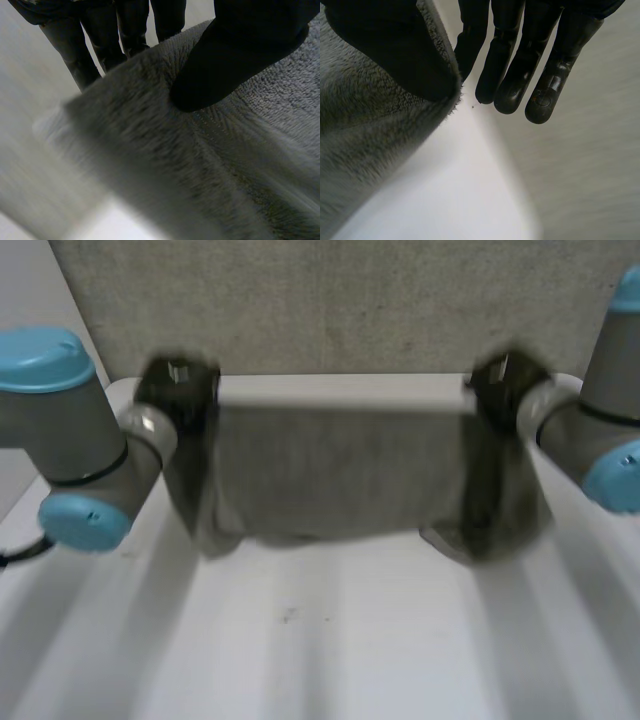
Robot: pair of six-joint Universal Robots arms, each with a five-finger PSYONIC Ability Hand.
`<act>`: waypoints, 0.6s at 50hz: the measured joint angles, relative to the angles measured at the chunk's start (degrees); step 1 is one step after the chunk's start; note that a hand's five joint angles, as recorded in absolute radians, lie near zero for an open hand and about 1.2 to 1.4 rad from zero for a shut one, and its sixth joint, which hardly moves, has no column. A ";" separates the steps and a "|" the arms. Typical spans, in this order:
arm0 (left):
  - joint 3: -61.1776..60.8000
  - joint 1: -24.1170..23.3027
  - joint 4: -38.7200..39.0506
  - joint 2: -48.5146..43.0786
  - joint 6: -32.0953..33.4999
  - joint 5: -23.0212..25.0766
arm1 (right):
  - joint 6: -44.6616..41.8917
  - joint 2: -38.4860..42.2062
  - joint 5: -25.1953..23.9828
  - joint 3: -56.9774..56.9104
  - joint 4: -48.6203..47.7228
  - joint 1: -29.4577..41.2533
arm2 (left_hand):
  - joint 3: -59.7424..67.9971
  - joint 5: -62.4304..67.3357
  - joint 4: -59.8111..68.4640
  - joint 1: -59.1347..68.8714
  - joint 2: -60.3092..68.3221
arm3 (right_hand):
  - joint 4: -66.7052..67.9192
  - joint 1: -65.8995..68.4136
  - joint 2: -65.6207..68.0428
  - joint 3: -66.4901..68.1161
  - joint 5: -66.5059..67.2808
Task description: Fold the towel.
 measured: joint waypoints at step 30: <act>-23.04 3.92 25.00 7.73 -0.49 2.91 | 10.27 -6.79 -7.22 21.06 -14.44 0.81 | 0.00 0.11 0.00 0.01 0.00 | 0.00 0.00 0.00 0.00 1.12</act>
